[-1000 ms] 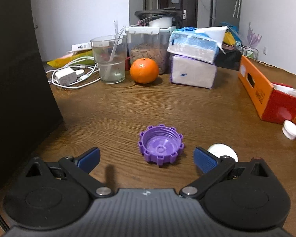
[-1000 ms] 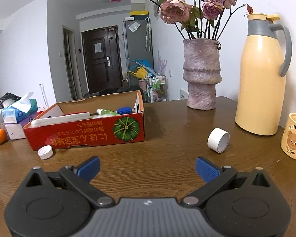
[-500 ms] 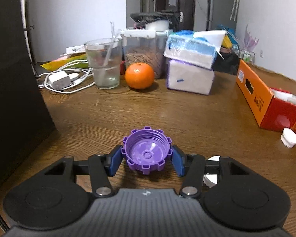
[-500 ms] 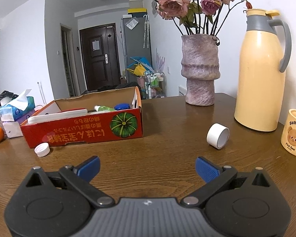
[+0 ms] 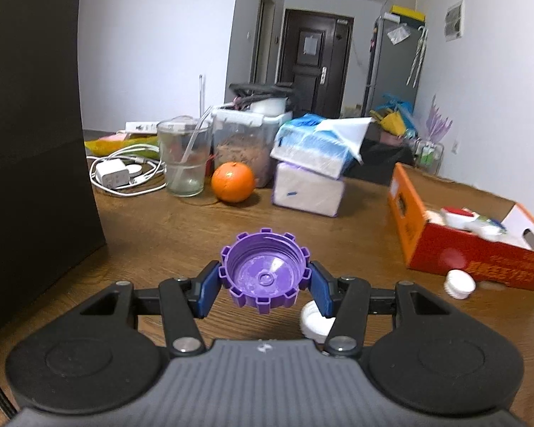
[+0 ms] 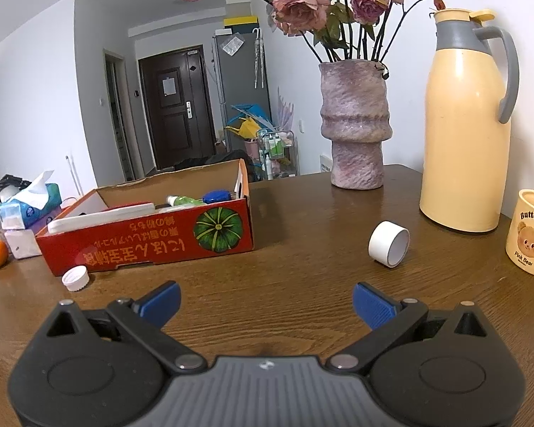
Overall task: Organize rigid objects
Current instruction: 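Grasp the white tape roll with the right tool while the left tool holds the purple cap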
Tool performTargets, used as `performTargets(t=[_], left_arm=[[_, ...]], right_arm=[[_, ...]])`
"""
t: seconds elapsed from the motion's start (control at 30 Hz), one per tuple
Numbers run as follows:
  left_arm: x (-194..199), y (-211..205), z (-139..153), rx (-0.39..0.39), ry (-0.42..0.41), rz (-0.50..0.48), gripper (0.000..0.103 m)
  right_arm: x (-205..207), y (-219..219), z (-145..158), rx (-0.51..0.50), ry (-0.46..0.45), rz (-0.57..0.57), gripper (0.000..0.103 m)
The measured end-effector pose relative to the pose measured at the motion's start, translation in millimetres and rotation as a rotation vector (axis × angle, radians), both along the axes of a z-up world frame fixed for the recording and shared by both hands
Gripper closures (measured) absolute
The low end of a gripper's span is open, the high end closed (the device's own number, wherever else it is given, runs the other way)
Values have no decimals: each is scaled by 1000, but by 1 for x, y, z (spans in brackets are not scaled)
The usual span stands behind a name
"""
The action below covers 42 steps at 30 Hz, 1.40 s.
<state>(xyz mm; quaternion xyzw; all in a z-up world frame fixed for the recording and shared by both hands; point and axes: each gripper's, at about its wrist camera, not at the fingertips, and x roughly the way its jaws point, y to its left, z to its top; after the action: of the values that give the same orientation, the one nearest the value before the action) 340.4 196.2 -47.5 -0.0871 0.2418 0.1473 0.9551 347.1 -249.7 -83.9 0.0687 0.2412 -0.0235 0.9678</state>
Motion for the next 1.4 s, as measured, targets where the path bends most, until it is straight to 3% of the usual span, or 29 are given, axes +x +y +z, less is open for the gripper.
performTargets(t=[0.43,0.87,1.17,1.27,1.33,1.4], left_arm=[[-7,-41,-2,14,6,-46,50],[2,-60,-10,14,36,-37,50],[8,-59,-15,1,55,-33,50],[11,-60,-17,2,65,-37,50],[10,-60,-16,5,62,-38,50],[11,-60,-16,3,63,-42,50]], right_arm=[[13,-22,-4,-50,-4,-26,0],[58,-105,-17,-108,57,-167,2],[95,-113,-30,-118,104,-85,14],[105,-109,-34,-126,123,-41,30],[113,-110,-36,-102,153,-1,62],[114,-110,-36,-82,156,6,81]])
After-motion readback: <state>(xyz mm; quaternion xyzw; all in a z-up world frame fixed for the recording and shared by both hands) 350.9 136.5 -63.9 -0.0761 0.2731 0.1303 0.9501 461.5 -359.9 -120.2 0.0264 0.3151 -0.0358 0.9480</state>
